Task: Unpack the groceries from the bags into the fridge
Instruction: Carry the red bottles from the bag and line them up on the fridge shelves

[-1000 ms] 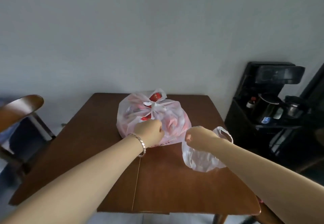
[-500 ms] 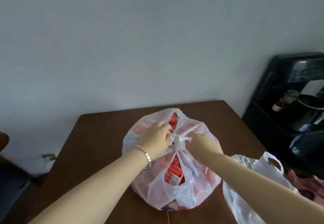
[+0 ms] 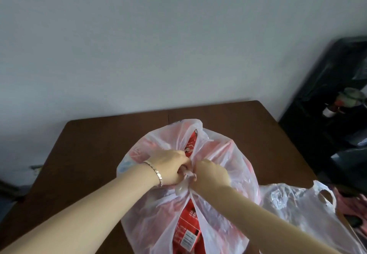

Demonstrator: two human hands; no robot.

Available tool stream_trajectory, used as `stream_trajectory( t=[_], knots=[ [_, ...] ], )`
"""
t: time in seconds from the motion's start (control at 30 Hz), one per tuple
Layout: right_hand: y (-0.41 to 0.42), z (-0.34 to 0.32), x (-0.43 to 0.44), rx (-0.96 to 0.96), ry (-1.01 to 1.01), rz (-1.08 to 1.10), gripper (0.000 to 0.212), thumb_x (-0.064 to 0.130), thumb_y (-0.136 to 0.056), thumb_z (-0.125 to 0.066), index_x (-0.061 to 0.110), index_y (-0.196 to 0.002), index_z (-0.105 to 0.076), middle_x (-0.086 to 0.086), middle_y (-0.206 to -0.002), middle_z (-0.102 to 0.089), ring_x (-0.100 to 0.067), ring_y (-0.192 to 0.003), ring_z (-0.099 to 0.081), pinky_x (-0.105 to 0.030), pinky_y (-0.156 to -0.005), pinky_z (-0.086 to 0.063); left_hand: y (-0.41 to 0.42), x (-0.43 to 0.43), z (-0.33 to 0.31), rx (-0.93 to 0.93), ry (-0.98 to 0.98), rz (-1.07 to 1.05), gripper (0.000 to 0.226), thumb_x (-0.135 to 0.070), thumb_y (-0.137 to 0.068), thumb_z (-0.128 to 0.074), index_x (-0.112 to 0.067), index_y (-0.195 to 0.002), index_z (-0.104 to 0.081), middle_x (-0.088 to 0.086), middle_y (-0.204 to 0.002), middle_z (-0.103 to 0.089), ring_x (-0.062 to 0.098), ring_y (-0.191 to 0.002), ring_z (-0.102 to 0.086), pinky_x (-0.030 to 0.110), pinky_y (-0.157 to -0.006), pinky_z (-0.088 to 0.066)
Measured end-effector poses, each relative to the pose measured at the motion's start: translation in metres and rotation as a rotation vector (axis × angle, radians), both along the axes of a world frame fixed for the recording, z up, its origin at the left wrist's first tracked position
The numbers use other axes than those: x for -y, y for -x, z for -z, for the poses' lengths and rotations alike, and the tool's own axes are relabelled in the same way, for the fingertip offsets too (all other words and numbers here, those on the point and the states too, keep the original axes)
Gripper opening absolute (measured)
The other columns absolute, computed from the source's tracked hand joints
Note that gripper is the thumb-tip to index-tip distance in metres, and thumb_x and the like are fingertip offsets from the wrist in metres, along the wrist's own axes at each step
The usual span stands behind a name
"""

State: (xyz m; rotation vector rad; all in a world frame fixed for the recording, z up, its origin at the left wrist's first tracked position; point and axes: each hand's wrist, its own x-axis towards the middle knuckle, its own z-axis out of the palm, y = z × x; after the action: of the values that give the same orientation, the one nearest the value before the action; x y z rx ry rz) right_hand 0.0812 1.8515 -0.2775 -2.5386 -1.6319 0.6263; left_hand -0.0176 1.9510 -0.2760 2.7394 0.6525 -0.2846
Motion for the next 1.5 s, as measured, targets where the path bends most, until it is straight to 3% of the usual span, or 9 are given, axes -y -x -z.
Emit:
stream_trajectory(
  t=[0.27, 0.5, 0.6, 0.77, 0.97, 1.13, 1.33, 1.43, 1.5],
  knots=[
    [0.002, 0.013, 0.023, -0.163, -0.322, 0.098, 0.007, 0.020, -0.090, -0.056, 0.013, -0.092, -0.060, 0.003, -0.092, -0.044, -0.015, -0.077, -0.047, -0.018, -0.061, -0.033, 0.014, 0.027, 0.020, 0.433, -0.253, -0.080, 0.016, -0.031, -0.064, -0.046, -0.018, -0.058, -0.055, -0.006, -0.049, -0.052, 0.015, -0.037, -0.049, 0.020, -0.044, -0.035],
    [0.013, 0.009, 0.046, -0.335, -0.798, 0.231, 0.027, 0.023, -0.081, -0.072, 0.017, -0.061, -0.055, 0.012, -0.080, -0.045, -0.004, -0.076, -0.046, -0.012, -0.063, -0.040, 0.016, 0.045, 0.017, 0.614, 0.081, -0.534, 0.016, -0.012, -0.078, -0.068, -0.014, -0.075, -0.052, -0.003, -0.059, -0.058, 0.014, -0.054, -0.054, 0.019, -0.049, -0.038],
    [0.006, 0.002, 0.050, -0.423, -0.865, 0.389, 0.029, 0.017, -0.082, -0.070, 0.018, -0.059, -0.051, 0.010, -0.083, -0.045, -0.007, -0.083, -0.045, -0.008, -0.065, -0.039, 0.012, 0.046, 0.007, 0.771, 0.321, -0.819, 0.015, -0.006, -0.093, -0.047, -0.009, -0.080, -0.053, -0.005, -0.066, -0.052, 0.016, -0.067, -0.052, 0.012, -0.057, -0.037],
    [-0.013, -0.006, 0.040, -1.384, -0.560, 1.099, 0.025, 0.021, -0.096, -0.047, 0.008, -0.076, -0.054, -0.008, -0.075, -0.058, -0.021, -0.068, -0.055, -0.031, -0.070, -0.049, 0.018, 0.051, -0.014, 0.659, 0.531, -0.984, 0.031, -0.026, -0.102, -0.025, -0.012, -0.092, -0.051, -0.005, -0.083, -0.046, 0.014, -0.089, -0.044, 0.024, -0.073, -0.034],
    [0.023, 0.008, 0.048, -0.213, -0.306, 0.129, 0.043, 0.038, -0.087, -0.054, 0.016, -0.123, -0.045, 0.006, -0.126, -0.047, -0.016, -0.123, -0.037, -0.030, -0.100, -0.031, 0.031, 0.052, -0.028, 0.251, 0.195, -0.488, 0.032, -0.027, -0.100, -0.031, -0.026, -0.073, -0.048, -0.011, -0.071, -0.052, 0.010, -0.069, -0.052, 0.020, -0.064, -0.036],
    [0.017, 0.003, 0.056, -0.305, -0.462, 0.259, 0.022, 0.020, -0.084, -0.060, 0.023, -0.104, -0.051, 0.007, -0.095, -0.059, -0.018, -0.094, -0.054, -0.027, -0.082, -0.043, 0.040, 0.050, -0.038, -0.081, -0.277, -0.071, 0.042, -0.049, -0.083, -0.040, -0.022, -0.114, -0.047, -0.005, -0.106, -0.059, 0.016, -0.106, -0.050, 0.035, -0.103, -0.023],
    [-0.059, -0.022, 0.075, -0.668, -0.898, 1.034, 0.015, 0.011, -0.079, -0.046, 0.017, -0.066, -0.042, 0.002, -0.059, -0.036, -0.015, -0.052, -0.030, -0.027, -0.053, -0.025, 0.100, 0.010, -0.047, 0.156, -0.322, -0.467, 0.032, -0.026, -0.080, -0.044, -0.014, -0.052, -0.052, -0.001, -0.055, -0.051, 0.026, -0.062, -0.056, 0.025, -0.057, -0.039],
    [-0.080, -0.021, 0.087, -0.598, -0.830, 1.179, 0.014, 0.004, -0.082, -0.047, 0.014, -0.091, -0.052, -0.007, -0.083, -0.050, -0.021, -0.074, -0.050, -0.032, -0.067, -0.043, 0.127, 0.017, -0.045, -0.243, -0.267, -0.682, 0.015, -0.028, -0.087, -0.047, -0.021, -0.084, -0.059, 0.002, -0.101, -0.066, 0.024, -0.116, -0.052, 0.033, -0.093, -0.043],
    [-0.063, -0.024, 0.088, -0.259, -0.946, 0.829, 0.035, -0.003, -0.078, -0.051, 0.006, -0.112, -0.054, -0.012, -0.107, -0.053, -0.027, -0.105, -0.049, -0.035, -0.094, -0.041, 0.129, 0.029, -0.038, -0.331, -0.187, -0.644, 0.035, -0.028, -0.085, -0.050, -0.028, -0.119, -0.053, 0.002, -0.134, -0.053, 0.026, -0.141, -0.024, 0.041, -0.114, -0.020]
  ],
)
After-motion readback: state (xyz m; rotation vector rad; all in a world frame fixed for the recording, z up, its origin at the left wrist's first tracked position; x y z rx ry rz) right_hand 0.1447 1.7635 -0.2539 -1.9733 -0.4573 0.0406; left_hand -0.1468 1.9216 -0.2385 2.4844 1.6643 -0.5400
